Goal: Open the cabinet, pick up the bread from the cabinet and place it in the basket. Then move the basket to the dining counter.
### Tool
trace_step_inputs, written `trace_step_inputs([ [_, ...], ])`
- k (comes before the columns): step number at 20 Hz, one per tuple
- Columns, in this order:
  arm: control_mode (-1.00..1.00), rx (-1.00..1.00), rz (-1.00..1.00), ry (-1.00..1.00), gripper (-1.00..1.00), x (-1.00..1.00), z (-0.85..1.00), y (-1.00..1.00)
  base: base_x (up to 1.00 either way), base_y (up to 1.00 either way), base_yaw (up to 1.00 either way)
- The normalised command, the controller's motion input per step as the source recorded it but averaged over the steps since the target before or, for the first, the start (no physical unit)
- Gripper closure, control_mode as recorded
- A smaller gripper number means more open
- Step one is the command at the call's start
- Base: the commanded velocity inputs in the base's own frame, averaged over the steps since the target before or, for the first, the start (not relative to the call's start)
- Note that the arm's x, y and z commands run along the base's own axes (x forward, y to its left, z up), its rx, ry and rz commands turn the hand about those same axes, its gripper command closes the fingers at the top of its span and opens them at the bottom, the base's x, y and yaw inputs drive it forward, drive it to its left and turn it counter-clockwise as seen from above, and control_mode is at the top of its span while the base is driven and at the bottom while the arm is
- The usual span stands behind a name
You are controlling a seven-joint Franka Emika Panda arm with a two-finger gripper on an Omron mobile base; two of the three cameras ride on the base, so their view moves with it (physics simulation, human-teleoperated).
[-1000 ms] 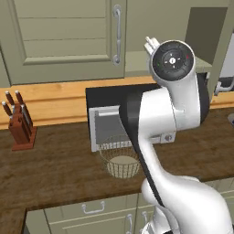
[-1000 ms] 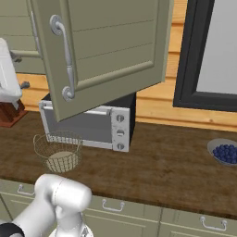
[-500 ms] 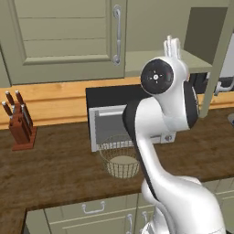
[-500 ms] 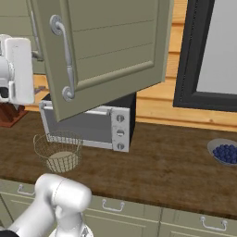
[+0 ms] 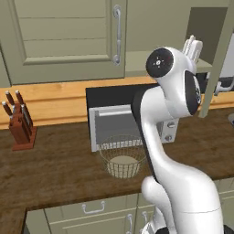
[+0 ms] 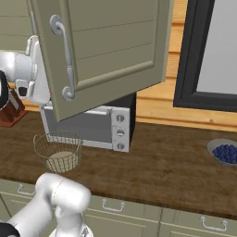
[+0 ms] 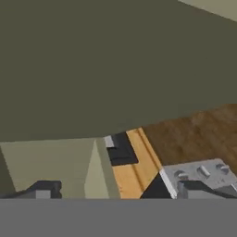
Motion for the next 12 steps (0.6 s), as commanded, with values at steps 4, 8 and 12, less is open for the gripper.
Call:
trace_step_inputs([
  [4, -1.0, 0.26, -0.35, -0.24, -1.0, -0.13, -0.12, -0.58, 0.0, 0.0, 0.0],
  [8, -1.0, 0.25, -0.32, -0.2, -1.0, -0.43, -0.04, -0.9, 0.0, 0.0, 0.0],
  [12, -1.0, 0.25, -0.27, -0.18, -1.0, -0.24, -0.06, -1.0, 0.0, 0.0, 0.0],
])
